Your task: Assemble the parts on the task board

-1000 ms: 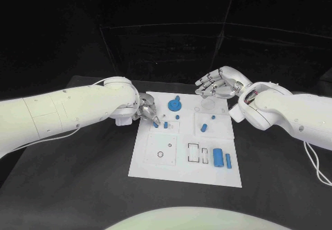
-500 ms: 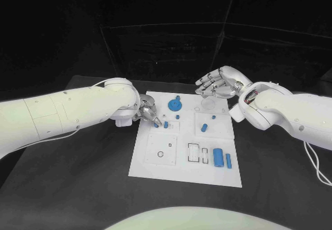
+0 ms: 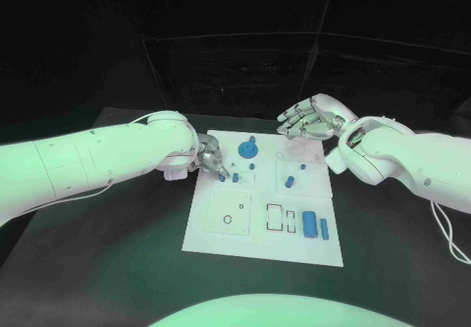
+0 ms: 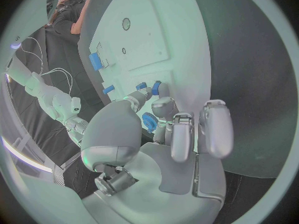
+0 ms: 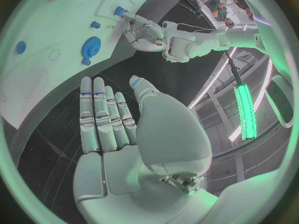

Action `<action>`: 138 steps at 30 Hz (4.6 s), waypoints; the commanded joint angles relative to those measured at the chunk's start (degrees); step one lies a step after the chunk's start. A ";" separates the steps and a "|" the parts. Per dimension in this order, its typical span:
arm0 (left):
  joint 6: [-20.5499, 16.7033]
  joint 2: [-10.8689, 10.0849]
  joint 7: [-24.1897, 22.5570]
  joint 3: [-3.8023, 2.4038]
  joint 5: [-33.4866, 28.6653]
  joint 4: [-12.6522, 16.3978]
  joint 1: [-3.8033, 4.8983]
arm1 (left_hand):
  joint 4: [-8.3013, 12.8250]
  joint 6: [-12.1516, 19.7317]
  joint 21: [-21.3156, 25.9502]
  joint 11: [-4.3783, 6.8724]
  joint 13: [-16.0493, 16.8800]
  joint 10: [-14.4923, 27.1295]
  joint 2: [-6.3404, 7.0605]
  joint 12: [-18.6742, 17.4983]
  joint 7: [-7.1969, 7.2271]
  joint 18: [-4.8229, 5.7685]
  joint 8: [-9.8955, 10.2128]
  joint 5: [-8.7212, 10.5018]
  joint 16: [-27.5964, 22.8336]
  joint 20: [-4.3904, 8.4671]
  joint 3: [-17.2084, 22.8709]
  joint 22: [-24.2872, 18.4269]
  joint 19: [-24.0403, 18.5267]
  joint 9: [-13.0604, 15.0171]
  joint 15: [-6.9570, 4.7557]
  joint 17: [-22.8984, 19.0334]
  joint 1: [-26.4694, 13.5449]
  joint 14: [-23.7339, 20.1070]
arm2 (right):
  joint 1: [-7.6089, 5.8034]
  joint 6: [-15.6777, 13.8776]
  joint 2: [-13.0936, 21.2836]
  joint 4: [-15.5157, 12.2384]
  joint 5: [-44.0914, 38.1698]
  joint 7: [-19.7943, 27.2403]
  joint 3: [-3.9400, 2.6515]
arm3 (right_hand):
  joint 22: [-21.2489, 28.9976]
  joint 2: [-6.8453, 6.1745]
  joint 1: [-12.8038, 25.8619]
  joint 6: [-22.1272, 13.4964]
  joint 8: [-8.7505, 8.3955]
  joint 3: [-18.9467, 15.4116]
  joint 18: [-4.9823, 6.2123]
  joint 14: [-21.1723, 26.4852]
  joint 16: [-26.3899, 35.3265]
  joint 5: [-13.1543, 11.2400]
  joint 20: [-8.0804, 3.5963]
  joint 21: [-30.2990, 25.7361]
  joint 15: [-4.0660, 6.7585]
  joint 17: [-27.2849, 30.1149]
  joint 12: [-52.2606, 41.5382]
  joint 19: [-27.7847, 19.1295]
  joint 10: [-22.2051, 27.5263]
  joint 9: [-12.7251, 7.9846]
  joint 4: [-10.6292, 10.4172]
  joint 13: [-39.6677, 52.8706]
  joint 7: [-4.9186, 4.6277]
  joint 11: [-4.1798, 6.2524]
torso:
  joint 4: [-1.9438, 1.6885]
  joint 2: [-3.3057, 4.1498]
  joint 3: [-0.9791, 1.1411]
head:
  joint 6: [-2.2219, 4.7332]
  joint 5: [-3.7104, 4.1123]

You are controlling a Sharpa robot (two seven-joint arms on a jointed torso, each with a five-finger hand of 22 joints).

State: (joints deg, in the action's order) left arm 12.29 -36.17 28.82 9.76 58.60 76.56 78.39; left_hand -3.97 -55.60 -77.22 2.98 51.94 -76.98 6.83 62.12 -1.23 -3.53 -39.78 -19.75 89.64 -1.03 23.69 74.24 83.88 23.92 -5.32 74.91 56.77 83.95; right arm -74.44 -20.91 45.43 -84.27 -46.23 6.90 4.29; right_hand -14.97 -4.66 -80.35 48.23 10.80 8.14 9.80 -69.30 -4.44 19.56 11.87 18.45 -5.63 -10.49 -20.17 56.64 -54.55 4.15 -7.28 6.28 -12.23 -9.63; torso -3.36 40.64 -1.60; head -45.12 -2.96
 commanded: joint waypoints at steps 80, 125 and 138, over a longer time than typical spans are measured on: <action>-17.12 10.11 -28.69 1.17 23.82 -9.16 -3.01 | 5.22 -0.36 15.39 -7.62 -47.36 17.45 1.75 -43.55 -6.80 -3.32 24.96 15.58 -12.45 -4.45 -0.42 -15.09 -3.02 -19.82 4.99 -10.88 20.05 1.27 | -0.12 -1.19 -0.50 0.19 0.64 0.79 -0.04 | 0.44 0.29 0.53 -0.68 0.29 0.08 0.53 0.04 0.58 0.71 0.05 -0.67 -0.50 0.32 -0.64 0.63 0.65 -0.05 0.42 -0.59 -1.30 0.07 | 0.01 0.05 0.01 | 1.37 1.95; -22.96 8.87 -30.58 0.66 23.12 -7.74 -3.70 | 7.25 -4.77 13.88 -7.10 -48.24 11.84 -0.58 -47.72 -6.86 -2.91 27.17 15.99 -12.13 -3.84 5.10 -13.01 -2.18 -19.92 4.50 -12.34 20.18 1.38 | -0.12 -2.09 -0.70 0.95 1.08 0.33 -0.04 | 0.95 0.68 1.45 -0.87 0.65 0.13 0.52 0.03 0.70 1.28 0.14 -1.34 -0.59 0.68 -1.08 1.00 0.84 -0.04 -0.06 -1.30 -1.35 0.00 | -0.07 -0.08 -0.06 | 1.41 1.94; -23.24 2.32 -30.39 -0.72 19.96 -2.54 -3.70 | 7.77 -5.25 13.52 -7.13 -48.13 11.11 -0.03 -48.42 -6.93 -2.84 27.60 16.04 -12.12 -3.91 5.51 -12.55 -2.06 -19.89 4.56 -12.70 19.92 1.34 | -0.11 -1.92 -0.69 1.32 1.32 0.35 -0.04 | 0.99 0.73 1.43 -0.88 0.68 0.18 0.53 0.03 0.70 1.35 0.14 -1.38 -0.58 0.70 -1.11 1.03 0.85 -0.04 -0.05 -1.34 -1.34 0.01 | -0.21 -0.05 -0.03 | 1.57 2.08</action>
State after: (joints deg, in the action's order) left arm -10.37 -33.69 -1.31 9.13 80.19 73.63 74.62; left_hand 3.64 -60.62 -63.48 -3.99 3.74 -65.53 6.42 13.98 -8.09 -7.55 -12.43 -3.99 77.50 -5.05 28.96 61.66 81.48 4.04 -0.71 62.24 76.63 84.05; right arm -74.44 -22.28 44.72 -82.91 -45.22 7.04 4.29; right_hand -14.03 -4.14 -79.37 47.86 11.09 8.29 9.79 -69.10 -4.00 20.66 12.08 17.26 -5.83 -9.84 -20.99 57.26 -54.14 4.15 -7.14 4.99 -12.28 -9.62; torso -3.52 40.57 -1.64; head -43.54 -0.90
